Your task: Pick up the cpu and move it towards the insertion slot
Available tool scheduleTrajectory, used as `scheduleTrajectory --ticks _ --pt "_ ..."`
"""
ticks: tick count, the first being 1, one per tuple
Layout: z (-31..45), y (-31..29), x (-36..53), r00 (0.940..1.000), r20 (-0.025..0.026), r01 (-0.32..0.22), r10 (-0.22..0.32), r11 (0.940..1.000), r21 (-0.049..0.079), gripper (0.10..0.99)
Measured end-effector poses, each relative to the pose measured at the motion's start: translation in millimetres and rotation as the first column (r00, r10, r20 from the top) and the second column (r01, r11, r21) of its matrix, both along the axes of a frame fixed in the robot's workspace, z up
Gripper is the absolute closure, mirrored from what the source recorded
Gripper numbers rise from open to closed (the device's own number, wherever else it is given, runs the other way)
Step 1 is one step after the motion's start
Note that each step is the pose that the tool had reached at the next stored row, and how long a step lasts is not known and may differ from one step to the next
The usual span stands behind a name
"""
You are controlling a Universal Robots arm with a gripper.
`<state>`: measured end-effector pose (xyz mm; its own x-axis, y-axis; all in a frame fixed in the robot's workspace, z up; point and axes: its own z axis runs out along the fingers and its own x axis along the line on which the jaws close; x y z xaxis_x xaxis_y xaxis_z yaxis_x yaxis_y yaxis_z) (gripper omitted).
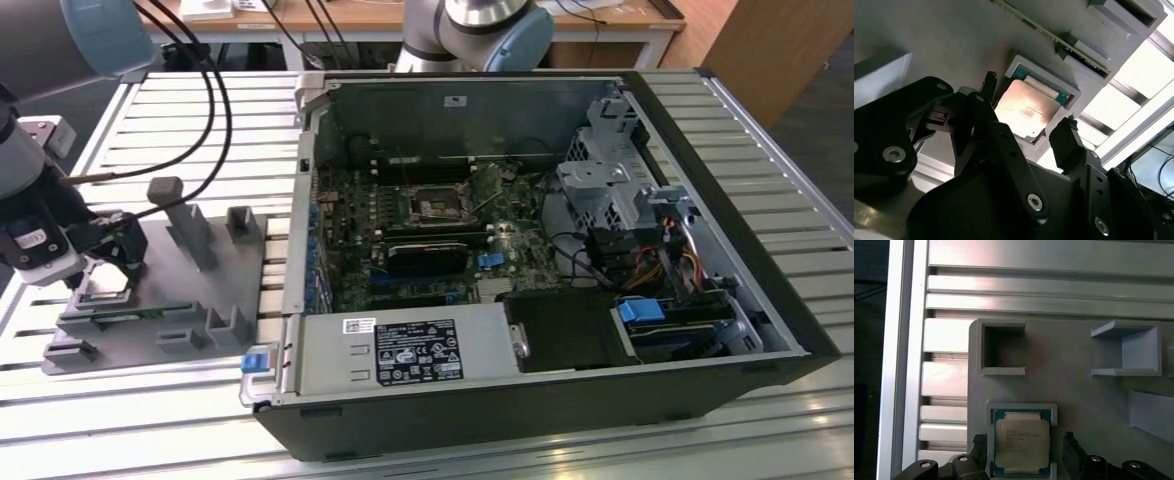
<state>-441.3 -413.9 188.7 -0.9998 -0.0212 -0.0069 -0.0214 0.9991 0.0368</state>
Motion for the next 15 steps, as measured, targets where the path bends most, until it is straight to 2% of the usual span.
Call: scheduleTrajectory --ticks 6,7,15 --pt "-3.6 0.0 0.0 1.0000 0.0000 0.000 0.000 1.0000 0.000 0.400" --pt "-4.0 0.0 0.0 1.0000 0.0000 0.000 0.000 1.0000 0.000 0.467" --pt "-5.3 0.0 0.0 1.0000 0.0000 0.000 0.000 1.0000 0.001 0.467"
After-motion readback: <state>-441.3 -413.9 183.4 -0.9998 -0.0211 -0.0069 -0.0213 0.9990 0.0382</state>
